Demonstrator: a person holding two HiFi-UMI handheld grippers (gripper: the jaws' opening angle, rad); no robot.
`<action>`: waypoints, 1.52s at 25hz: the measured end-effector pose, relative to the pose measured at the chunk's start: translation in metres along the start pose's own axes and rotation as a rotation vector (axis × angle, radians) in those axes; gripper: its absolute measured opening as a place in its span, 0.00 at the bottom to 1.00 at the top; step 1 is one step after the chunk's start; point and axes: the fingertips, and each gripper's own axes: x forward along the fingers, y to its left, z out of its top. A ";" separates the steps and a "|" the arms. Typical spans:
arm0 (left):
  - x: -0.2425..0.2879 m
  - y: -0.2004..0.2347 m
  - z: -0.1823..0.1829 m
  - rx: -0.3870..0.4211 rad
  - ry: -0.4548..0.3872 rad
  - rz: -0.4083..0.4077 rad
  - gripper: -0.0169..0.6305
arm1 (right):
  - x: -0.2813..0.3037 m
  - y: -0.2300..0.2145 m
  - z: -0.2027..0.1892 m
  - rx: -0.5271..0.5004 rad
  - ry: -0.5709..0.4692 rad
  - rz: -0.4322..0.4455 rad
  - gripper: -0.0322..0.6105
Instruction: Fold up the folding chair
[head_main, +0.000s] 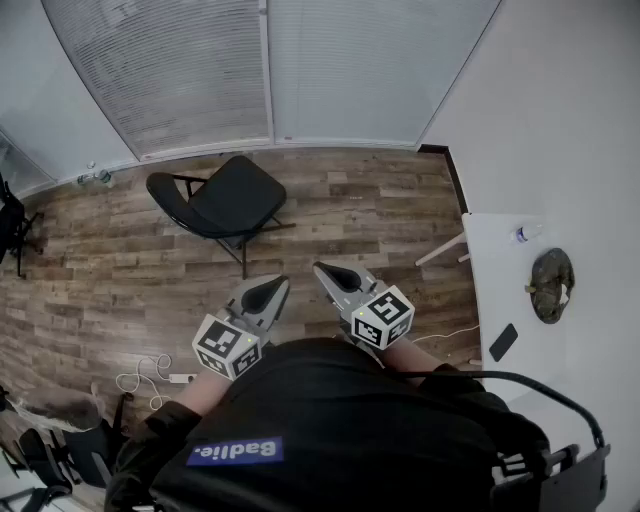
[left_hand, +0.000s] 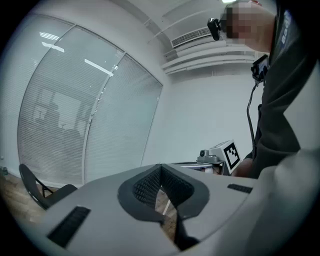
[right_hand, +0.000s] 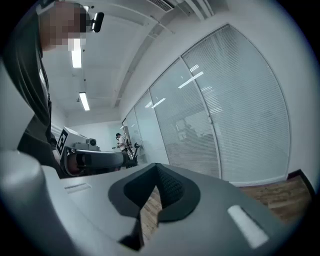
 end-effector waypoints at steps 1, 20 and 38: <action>0.000 0.000 -0.001 -0.001 0.001 0.000 0.03 | 0.000 -0.001 0.000 0.000 0.000 -0.001 0.05; 0.003 -0.007 -0.005 -0.008 0.003 0.001 0.03 | -0.007 -0.004 -0.004 0.041 -0.023 0.003 0.05; 0.033 -0.020 -0.006 -0.028 -0.029 0.133 0.03 | -0.030 -0.038 -0.008 0.047 0.002 0.081 0.05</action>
